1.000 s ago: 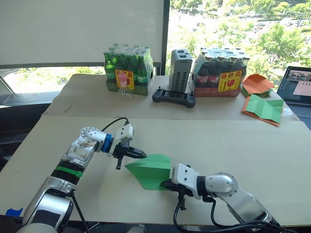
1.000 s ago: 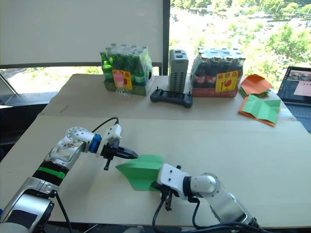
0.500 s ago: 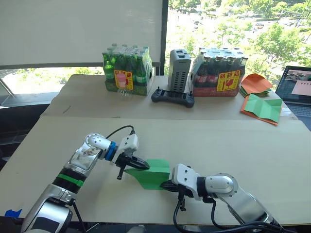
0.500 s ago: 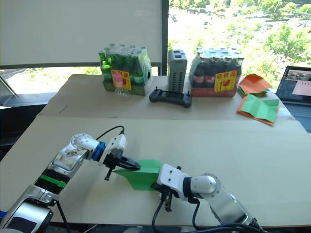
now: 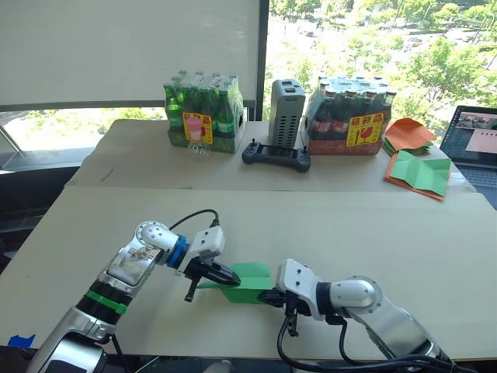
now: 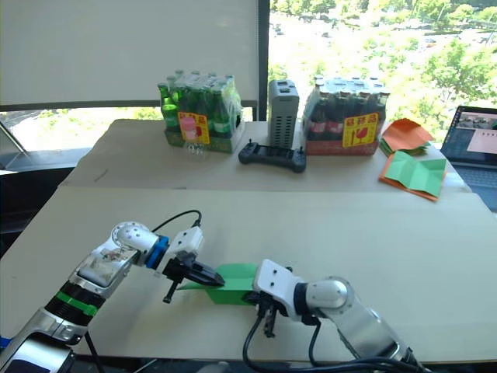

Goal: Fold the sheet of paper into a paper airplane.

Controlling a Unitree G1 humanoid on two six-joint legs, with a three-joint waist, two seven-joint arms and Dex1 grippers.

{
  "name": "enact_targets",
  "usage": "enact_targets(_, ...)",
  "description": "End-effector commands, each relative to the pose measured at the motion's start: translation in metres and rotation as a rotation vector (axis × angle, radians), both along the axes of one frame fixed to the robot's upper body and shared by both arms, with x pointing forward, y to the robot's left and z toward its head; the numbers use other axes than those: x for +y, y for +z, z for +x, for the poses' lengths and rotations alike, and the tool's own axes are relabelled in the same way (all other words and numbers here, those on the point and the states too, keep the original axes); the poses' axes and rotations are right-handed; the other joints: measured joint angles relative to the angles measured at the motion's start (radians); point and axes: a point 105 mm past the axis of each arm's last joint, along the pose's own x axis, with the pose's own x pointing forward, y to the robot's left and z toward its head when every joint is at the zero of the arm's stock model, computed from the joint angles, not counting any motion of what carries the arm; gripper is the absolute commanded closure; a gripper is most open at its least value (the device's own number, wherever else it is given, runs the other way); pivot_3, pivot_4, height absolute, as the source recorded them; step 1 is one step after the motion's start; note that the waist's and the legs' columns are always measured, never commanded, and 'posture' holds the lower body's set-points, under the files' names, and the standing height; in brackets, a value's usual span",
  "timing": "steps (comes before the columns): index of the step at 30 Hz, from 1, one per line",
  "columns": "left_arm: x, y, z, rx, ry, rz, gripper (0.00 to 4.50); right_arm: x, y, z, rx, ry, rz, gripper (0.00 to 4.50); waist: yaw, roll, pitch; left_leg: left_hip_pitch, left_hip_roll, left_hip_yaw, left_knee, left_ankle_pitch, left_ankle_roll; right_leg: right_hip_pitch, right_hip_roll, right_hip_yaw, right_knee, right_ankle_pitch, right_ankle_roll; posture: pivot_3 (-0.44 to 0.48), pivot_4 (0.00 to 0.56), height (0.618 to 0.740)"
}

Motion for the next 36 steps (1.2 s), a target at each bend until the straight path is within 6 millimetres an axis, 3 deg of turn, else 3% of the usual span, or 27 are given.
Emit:
enact_targets(1,-0.003,0.006,-0.003,-0.017,-0.013,-0.020,4.50,0.000,0.021,-0.009,0.008,0.046,0.047,4.48,-0.001,0.000,0.000,0.000,0.000,0.000,0.000,0.000,0.000,0.000,0.000,0.000,0.000,0.000,0.000,0.000,0.150,0.675)
enact_targets(4,-0.004,0.005,-0.005,-0.017,-0.022,-0.017,4.50,0.001,0.034,-0.013,0.039,0.076,0.095,4.48,-0.001,0.000,0.000,0.000,0.000,0.000,0.000,0.000,0.000,0.000,0.000,0.000,0.000,0.000,0.000,0.000,0.150,0.675)
enact_targets(8,-0.002,-0.001,-0.010,-0.019,-0.022,0.001,4.50,0.002,0.047,0.009,0.023,-0.007,0.160,4.48,-0.002,0.000,0.000,0.000,0.001,0.000,0.000,0.000,0.000,0.000,0.000,0.000,0.000,0.000,0.000,0.000,0.150,0.675)
enact_targets(15,0.005,-0.003,-0.020,-0.037,0.065,-0.028,4.50,0.001,0.042,0.033,0.006,-0.133,0.154,4.48,-0.001,0.000,0.000,0.000,0.000,0.000,0.000,0.000,0.000,0.000,-0.001,0.000,-0.001,0.000,0.000,0.000,0.150,0.675)
enact_targets(23,0.009,-0.014,-0.027,-0.027,0.137,-0.023,4.50,-0.005,0.036,0.040,0.043,-0.185,0.166,4.48,-0.001,0.000,0.000,0.000,0.000,0.000,0.000,0.000,0.000,0.000,-0.001,0.000,0.000,0.000,0.000,0.000,0.150,0.675)
enact_targets(24,0.009,-0.014,-0.028,-0.027,0.141,-0.023,4.50,-0.006,0.037,0.041,0.050,-0.191,0.172,3.86,-0.001,0.000,0.000,0.000,0.000,0.000,0.000,0.000,0.000,0.000,-0.001,0.000,0.000,0.000,0.000,0.000,0.150,0.675)
enact_targets(33,0.013,-0.024,-0.031,-0.024,0.156,0.005,4.50,-0.007,0.031,0.047,0.120,-0.207,0.162,0.87,0.000,0.000,0.000,0.000,0.000,0.000,0.000,0.000,0.000,0.000,-0.001,0.000,0.000,0.000,0.000,0.000,0.150,0.675)
enact_targets(36,0.013,-0.024,-0.030,-0.031,0.154,0.010,4.50,-0.005,0.027,0.047,0.157,-0.201,0.169,0.87,-0.001,0.000,0.000,0.000,0.000,0.000,0.000,0.000,0.000,0.000,-0.001,0.000,0.000,0.000,0.000,0.000,0.150,0.675)
